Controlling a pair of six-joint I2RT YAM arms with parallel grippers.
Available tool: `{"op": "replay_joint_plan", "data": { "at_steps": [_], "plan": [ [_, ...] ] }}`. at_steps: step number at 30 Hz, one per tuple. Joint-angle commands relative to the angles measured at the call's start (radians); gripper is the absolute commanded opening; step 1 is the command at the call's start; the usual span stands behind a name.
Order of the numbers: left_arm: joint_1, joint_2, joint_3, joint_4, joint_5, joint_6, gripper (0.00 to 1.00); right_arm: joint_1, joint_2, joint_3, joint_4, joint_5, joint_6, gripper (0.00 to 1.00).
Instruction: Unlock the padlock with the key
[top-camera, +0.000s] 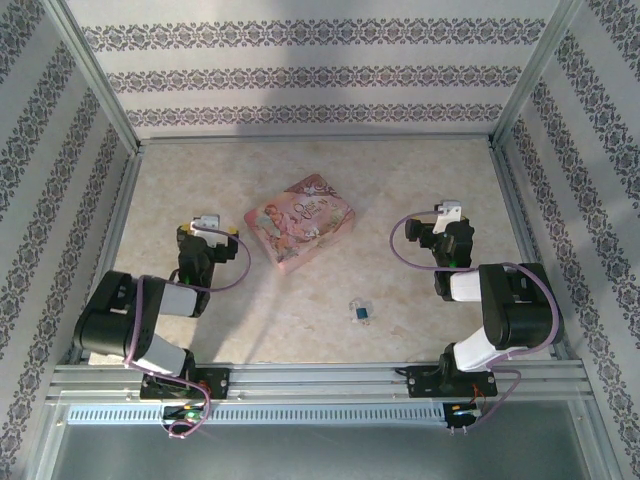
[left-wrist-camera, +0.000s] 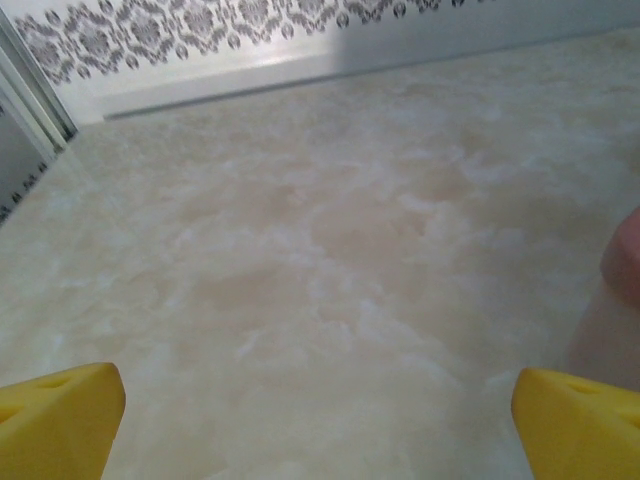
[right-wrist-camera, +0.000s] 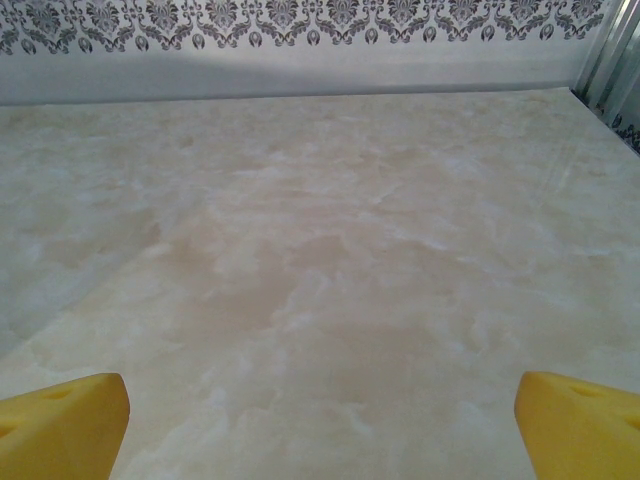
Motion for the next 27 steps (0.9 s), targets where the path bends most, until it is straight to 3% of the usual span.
{"op": "replay_joint_plan", "data": {
  "at_steps": [1,4,9,11,13,27],
  "plan": [
    [0.019,0.019,-0.021,0.14,0.015,-0.031,0.99,-0.003,-0.013,0.004,0.011,0.014,0.009,0.98],
    [0.021,0.121,-0.043,0.311,0.026,-0.008,0.99,-0.003,-0.013,0.004,0.009,0.015,0.009,0.99],
    [0.046,0.081,0.056,0.065,0.018,-0.051,0.99,-0.003,-0.012,0.006,0.008,0.015,0.009,0.99],
    [0.112,0.056,0.116,-0.101,0.115,-0.113,0.99,-0.003,-0.011,0.006,0.008,0.015,0.01,0.98],
    [0.124,0.071,0.097,-0.035,0.132,-0.117,0.99,-0.003,-0.012,0.006,0.008,0.015,0.009,0.98],
    [0.123,0.064,0.101,-0.054,0.131,-0.117,0.99,0.008,-0.011,0.014,-0.007,0.015,-0.011,0.98]
  ]
}}
